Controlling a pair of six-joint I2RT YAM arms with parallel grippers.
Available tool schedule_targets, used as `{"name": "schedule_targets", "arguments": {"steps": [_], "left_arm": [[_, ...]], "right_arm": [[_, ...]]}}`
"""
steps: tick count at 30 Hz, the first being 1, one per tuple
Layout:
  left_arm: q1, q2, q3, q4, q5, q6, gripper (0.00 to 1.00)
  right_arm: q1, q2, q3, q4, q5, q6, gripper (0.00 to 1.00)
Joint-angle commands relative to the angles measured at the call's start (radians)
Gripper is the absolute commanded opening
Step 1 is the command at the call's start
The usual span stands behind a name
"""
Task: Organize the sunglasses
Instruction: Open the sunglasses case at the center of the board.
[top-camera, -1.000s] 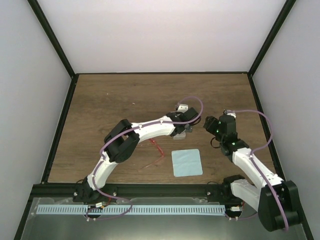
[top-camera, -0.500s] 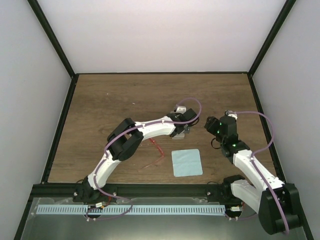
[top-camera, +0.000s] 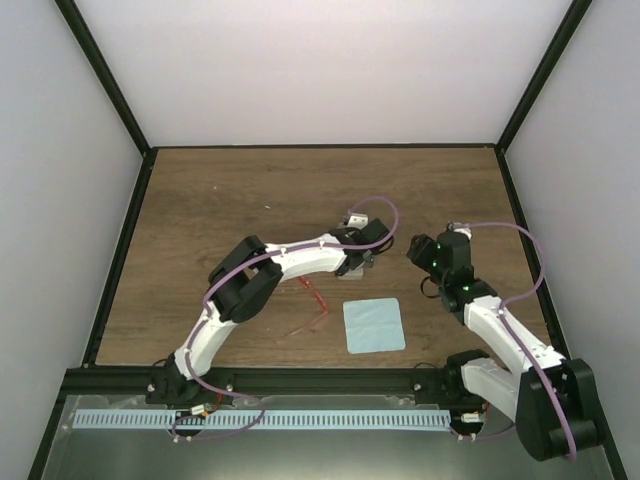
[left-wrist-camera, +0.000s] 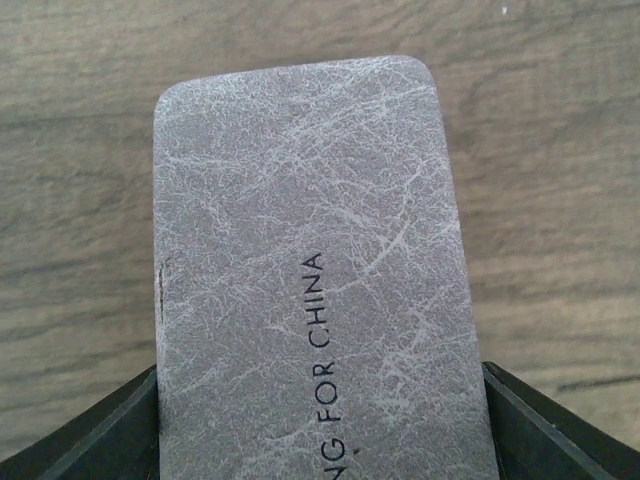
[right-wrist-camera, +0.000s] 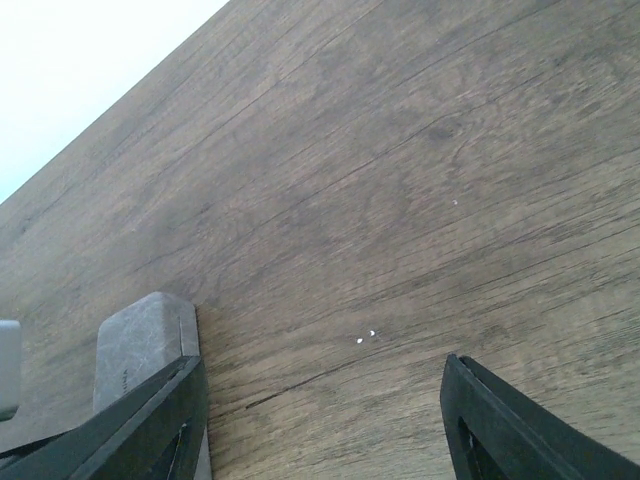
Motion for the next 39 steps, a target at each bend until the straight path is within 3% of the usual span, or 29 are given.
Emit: {"name": "schedule_targets", "arguments": {"steps": [1,5,19,28,39], "left_arm": [[0.020,-0.126,-0.090,0.069,0.061,0.043,0.68],[0.048,-0.168,-0.125,0.067,0.126,0.068,0.70],[0.065,-0.060,-0.112,0.029,0.072,0.139,0.73],[0.066,-0.066,-0.155,0.028,0.002,0.122,0.87],[0.065,-0.128,-0.194,0.074,0.039,0.125,1.00]], "right_arm": [[-0.006,0.024,0.010,0.029,-0.039,-0.008,0.66],[-0.006,0.059,0.017,0.036,-0.063,-0.015,0.66],[-0.006,0.106,0.036,0.032,-0.085,-0.024,0.66],[-0.006,0.127,0.040,0.035,-0.102,-0.031,0.67],[-0.006,0.150,0.052,0.029,-0.105,-0.035,0.68]]}}
